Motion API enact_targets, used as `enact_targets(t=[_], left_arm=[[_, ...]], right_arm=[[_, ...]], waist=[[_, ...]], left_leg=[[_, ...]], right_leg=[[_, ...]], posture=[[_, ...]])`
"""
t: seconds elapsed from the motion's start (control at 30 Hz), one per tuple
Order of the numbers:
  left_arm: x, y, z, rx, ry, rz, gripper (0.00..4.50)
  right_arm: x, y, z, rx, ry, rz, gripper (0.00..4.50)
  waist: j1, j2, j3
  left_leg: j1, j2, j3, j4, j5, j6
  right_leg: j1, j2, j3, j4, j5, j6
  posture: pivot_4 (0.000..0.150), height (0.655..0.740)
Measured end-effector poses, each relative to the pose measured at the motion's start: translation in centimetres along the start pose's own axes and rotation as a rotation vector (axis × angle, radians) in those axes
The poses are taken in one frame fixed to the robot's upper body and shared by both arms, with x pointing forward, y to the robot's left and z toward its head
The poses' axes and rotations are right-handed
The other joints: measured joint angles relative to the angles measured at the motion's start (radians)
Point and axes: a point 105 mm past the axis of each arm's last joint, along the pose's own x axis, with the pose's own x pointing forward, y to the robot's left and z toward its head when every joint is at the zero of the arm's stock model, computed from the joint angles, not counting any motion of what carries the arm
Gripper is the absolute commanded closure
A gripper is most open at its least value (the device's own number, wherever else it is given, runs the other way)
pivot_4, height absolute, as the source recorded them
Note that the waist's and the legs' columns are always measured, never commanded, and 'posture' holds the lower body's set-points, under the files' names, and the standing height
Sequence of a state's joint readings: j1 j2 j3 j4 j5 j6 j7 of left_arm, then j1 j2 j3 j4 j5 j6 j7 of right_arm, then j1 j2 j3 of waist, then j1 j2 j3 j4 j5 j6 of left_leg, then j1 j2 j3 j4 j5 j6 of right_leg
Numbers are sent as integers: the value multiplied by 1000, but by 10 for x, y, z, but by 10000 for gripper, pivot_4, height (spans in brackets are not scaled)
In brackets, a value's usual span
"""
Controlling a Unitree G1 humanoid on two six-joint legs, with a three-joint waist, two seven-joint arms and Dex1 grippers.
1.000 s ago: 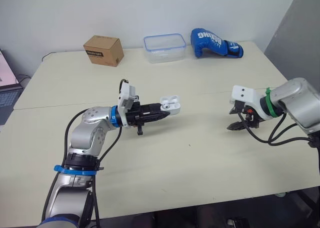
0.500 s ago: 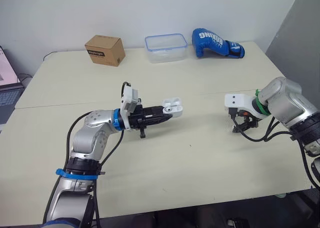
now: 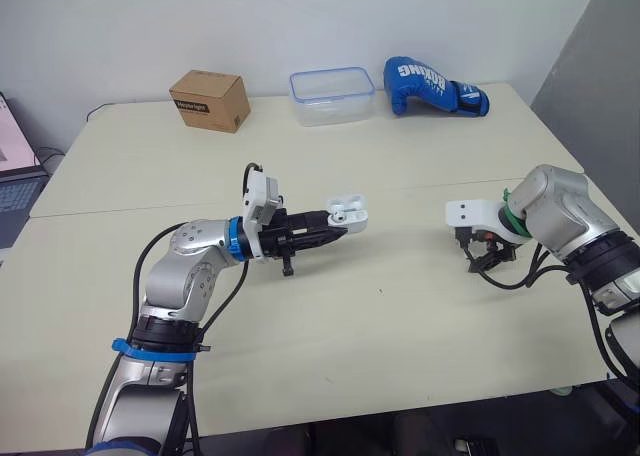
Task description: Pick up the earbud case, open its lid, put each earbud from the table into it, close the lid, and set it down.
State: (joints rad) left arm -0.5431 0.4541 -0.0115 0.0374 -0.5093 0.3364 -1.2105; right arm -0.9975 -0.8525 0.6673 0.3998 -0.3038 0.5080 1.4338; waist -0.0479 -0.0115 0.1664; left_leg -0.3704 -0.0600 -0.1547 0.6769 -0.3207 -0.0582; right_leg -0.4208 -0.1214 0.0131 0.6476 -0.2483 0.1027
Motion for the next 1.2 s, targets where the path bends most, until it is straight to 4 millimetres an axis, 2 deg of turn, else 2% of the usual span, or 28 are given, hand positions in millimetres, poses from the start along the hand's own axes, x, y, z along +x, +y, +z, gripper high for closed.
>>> enact_targets(t=[0.07,0.17,0.53,0.6,0.7,1.0,1.2], left_arm=[[0,0,0,0,0,1,37145],[0,0,0,-2,0,1,37145],[0,0,-1,-3,1,3,37145],[0,0,-1,-3,0,3,37145],[-1,0,-1,-2,0,4,37145],[-1,0,-2,1,-2,6,37145],[-1,0,-2,2,-3,6,37145]], right_arm=[[0,-1,0,0,4,-2,16568],[1,-1,-1,6,5,-2,26990],[2,-2,-2,2,8,-2,26990],[2,-2,-2,2,9,-3,31121],[3,-2,-1,-2,9,-1,40353],[2,0,-1,-20,11,9,41075],[-17,14,10,-167,-10,25,41075]], waist=[[0,0,0],[0,0,0],[0,0,0],[0,0,0],[-1,0,0],[0,0,0],[0,0,0]], left_leg=[[0,0,0,0,0,0],[0,0,0,0,0,0],[0,0,0,0,0,0],[0,0,0,0,0,0],[0,0,0,0,0,0],[0,0,0,1,0,0],[0,0,0,1,0,0]], right_leg=[[0,0,0,0,0,0],[0,0,0,0,0,0],[0,0,0,0,0,0],[0,0,0,0,0,0],[0,0,0,0,0,0],[0,0,0,0,0,0],[0,0,0,0,0,0]], posture=[[1500,7307],[1500,7307],[1500,7307],[1500,7307],[1500,7307],[1500,7307],[1500,7307]])
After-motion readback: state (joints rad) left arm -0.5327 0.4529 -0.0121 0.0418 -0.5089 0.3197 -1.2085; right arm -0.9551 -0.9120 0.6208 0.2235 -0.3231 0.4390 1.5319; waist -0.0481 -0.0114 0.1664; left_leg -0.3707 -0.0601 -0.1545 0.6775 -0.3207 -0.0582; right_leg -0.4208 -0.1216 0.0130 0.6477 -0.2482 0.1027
